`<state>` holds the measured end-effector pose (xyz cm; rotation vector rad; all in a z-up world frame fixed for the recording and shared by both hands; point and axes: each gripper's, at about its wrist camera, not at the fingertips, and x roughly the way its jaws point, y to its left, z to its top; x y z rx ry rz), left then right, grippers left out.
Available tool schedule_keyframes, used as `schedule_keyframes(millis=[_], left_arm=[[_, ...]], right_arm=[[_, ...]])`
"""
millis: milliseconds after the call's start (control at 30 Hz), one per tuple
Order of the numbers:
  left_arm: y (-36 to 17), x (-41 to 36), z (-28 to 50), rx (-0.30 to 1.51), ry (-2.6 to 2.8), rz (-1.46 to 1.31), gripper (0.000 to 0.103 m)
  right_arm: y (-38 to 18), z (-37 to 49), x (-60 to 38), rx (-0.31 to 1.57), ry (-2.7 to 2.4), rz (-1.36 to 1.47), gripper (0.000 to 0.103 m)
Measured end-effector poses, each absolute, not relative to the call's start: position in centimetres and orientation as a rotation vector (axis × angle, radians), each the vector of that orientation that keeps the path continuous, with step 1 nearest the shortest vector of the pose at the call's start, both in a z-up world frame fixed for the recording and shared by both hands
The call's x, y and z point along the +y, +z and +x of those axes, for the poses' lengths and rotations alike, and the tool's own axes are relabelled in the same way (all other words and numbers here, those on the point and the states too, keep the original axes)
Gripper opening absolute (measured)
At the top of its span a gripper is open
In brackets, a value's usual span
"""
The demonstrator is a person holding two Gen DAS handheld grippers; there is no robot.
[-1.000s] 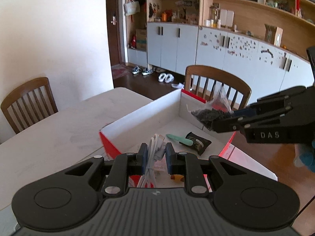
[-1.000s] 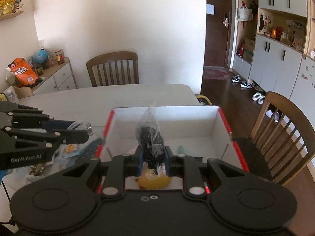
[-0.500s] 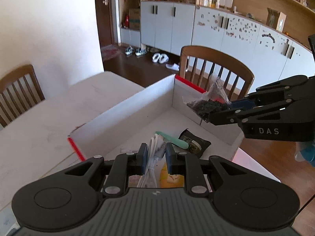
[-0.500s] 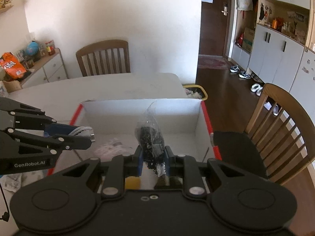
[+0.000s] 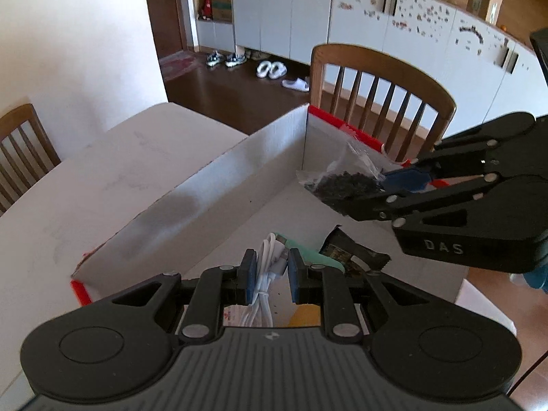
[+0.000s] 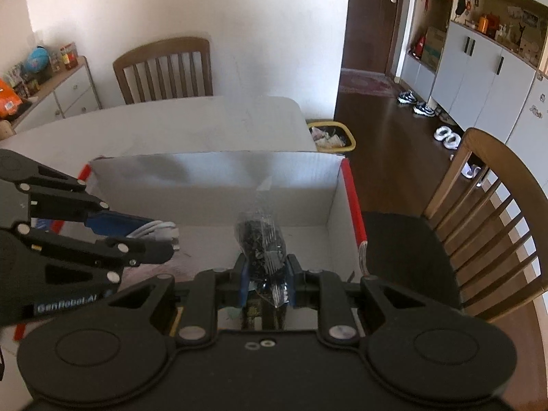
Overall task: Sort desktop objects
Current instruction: 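Lower and open both tools, releasing the cable and dark bag in the box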
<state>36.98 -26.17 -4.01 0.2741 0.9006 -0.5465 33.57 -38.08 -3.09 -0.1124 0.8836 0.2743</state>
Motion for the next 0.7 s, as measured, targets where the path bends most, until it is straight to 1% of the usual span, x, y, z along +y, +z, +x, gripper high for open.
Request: schedule_keyframes(millis=[367, 700], left_arm=[[-6.7, -27.5, 39.5, 0.98, -0.553, 0.304, 0.018], [-8.8, -28.2, 40.2, 1.057, -0.559, 0.333, 0.018]], right_arm=[[-6.2, 36.4, -37.6, 0.975, 0.253, -0.157, 0.02], [-7.9, 36.8, -37.1, 1.032, 0.263, -0.19, 0.02]])
